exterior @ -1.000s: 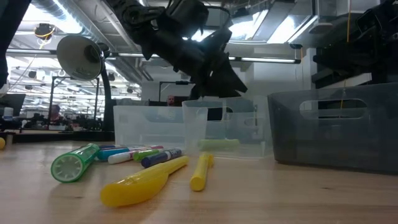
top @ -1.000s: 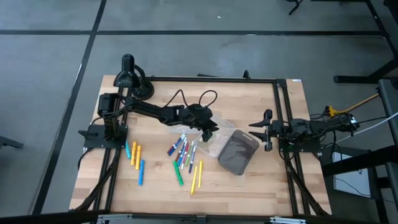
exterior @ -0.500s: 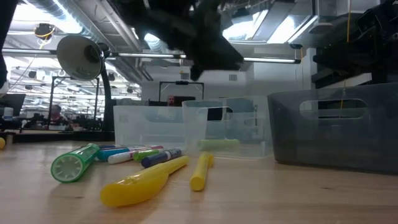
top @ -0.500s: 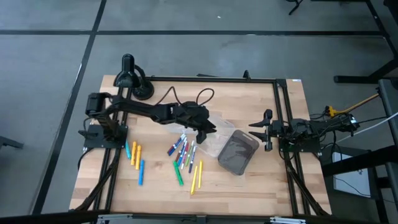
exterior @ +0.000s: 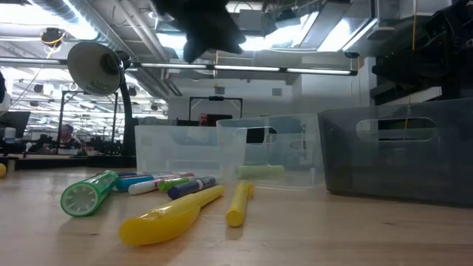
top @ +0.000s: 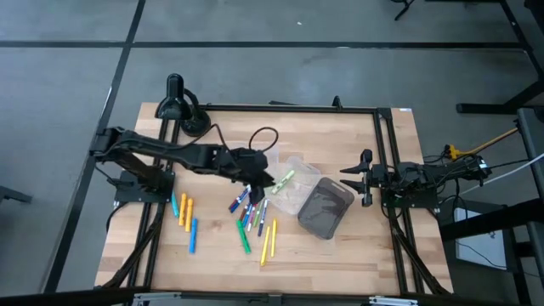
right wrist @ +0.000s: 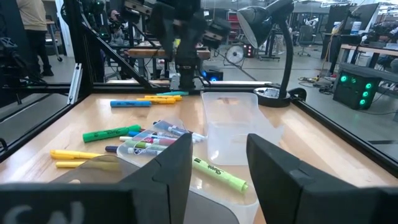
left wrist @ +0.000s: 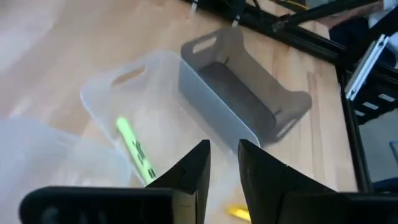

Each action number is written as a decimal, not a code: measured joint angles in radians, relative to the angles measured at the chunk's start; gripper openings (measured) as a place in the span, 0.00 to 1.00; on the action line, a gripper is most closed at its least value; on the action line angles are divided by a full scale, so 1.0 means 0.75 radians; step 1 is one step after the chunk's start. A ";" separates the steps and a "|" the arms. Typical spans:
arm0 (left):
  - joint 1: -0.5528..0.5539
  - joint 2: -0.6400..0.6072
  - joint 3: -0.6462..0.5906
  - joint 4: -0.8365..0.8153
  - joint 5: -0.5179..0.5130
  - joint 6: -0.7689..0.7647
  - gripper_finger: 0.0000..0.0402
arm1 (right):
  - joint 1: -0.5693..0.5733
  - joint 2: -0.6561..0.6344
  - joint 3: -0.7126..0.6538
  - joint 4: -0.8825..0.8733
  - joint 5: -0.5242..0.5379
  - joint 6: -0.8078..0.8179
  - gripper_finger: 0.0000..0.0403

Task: Pick & Place Markers
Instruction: Put the blue highlighter pen into the right transparent bin

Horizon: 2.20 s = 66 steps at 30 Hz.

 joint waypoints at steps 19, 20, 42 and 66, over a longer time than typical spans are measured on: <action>-0.232 -0.028 0.000 -0.526 0.256 -0.743 0.19 | 0.000 0.000 0.000 0.000 0.000 0.002 0.38; -0.244 -0.028 0.000 -0.528 0.277 -0.780 0.19 | 0.000 0.000 0.000 0.000 0.000 0.002 0.38; -0.491 -0.028 0.000 -1.174 0.338 -1.571 0.19 | 0.000 0.000 0.000 0.000 0.000 0.002 0.38; -0.783 0.085 0.000 -1.153 0.269 -2.095 0.24 | 0.000 0.000 0.000 0.000 0.000 0.001 0.38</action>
